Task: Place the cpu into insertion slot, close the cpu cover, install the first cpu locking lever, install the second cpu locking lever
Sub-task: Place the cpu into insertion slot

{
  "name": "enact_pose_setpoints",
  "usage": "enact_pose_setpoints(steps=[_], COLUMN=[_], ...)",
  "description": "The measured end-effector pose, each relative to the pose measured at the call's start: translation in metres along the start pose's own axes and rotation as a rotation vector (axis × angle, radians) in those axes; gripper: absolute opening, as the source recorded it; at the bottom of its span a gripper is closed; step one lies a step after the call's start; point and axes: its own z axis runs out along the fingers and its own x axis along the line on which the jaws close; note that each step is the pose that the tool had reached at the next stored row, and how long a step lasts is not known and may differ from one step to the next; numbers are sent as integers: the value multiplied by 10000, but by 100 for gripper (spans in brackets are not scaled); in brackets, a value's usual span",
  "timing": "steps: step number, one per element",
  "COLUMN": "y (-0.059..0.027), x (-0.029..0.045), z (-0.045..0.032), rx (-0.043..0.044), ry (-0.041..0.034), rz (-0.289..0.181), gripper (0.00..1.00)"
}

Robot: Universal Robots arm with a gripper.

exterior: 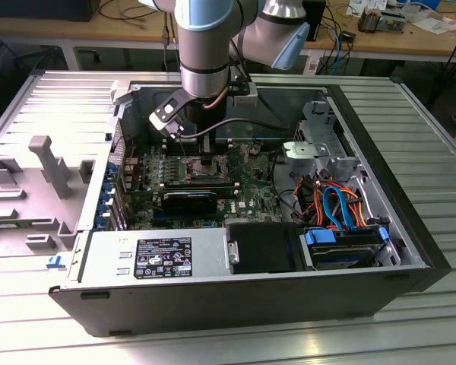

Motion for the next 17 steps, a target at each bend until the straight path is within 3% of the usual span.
enact_pose_setpoints(steps=[1,8,17], y=[0,1,7], x=[0,-1,-1], z=[0,-8,-137], rx=[0,1,0], ry=[1,4,9], rz=[1,0,1], gripper=[11,11,11])
